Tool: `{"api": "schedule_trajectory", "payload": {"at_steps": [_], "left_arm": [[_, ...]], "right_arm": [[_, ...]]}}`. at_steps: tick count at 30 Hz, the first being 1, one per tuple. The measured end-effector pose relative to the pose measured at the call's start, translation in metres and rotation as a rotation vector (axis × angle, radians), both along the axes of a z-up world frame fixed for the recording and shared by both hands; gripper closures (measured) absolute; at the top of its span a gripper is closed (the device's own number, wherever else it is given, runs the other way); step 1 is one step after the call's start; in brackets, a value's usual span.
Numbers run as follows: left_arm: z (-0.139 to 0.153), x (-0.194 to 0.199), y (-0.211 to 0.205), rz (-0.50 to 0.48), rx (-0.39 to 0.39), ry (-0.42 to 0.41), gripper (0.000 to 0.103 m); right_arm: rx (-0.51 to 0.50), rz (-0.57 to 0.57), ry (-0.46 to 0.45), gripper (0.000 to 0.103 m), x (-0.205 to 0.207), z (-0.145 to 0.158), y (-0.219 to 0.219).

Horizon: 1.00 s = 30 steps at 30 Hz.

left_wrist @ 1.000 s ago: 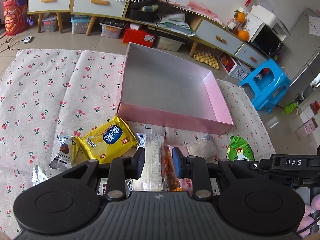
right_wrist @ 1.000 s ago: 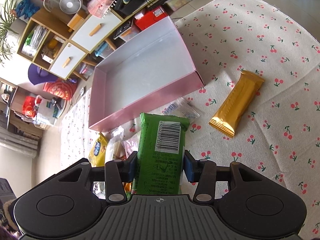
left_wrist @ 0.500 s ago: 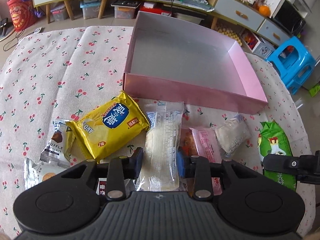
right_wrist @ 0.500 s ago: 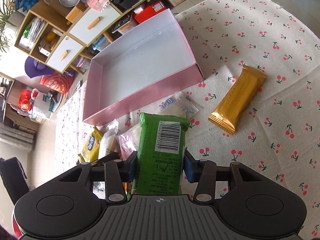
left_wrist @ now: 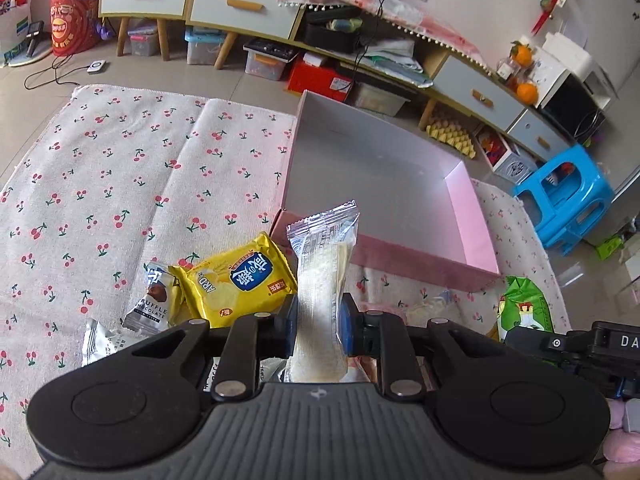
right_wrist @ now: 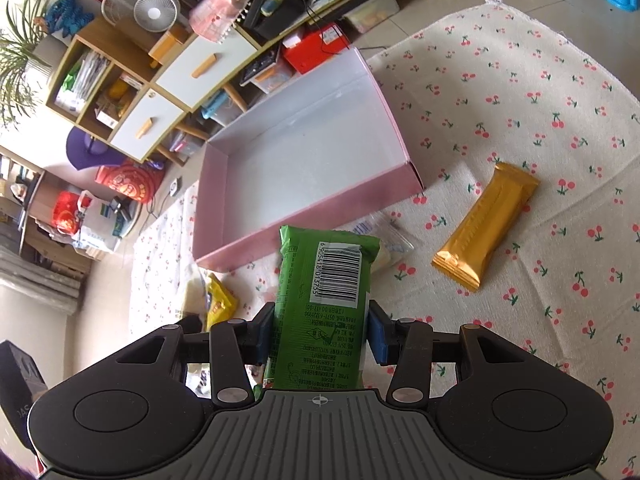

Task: Organize snacks
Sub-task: 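Lift both held snacks and carry them over the pink box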

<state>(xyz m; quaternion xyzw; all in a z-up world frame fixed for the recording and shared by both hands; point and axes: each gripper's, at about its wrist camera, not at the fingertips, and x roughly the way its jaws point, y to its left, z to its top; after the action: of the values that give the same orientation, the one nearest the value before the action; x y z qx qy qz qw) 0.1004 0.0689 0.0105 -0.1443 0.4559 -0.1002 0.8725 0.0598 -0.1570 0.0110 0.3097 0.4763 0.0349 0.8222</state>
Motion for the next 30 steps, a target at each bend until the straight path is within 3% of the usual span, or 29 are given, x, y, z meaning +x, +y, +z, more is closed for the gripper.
{"api": "schedule_trajectory", "payload": {"at_steps": [14,22,30], "left_arm": [[-0.003,0.019,-0.007,0.01,-0.116,0.022,0.084],[-0.004,0.021,-0.004,0.02,-0.15,0.034,0.084],[-0.005,0.026,0.002,0.038,-0.179,0.039,0.084]], "right_arm": [[-0.039,-0.045,-0.065,0.058,0.061,0.02,-0.009],[-0.053,-0.043,-0.039,0.058,0.121,-0.002,-0.008],[-0.153,-0.019,-0.024,0.058,0.166,-0.021,-0.004]]}}
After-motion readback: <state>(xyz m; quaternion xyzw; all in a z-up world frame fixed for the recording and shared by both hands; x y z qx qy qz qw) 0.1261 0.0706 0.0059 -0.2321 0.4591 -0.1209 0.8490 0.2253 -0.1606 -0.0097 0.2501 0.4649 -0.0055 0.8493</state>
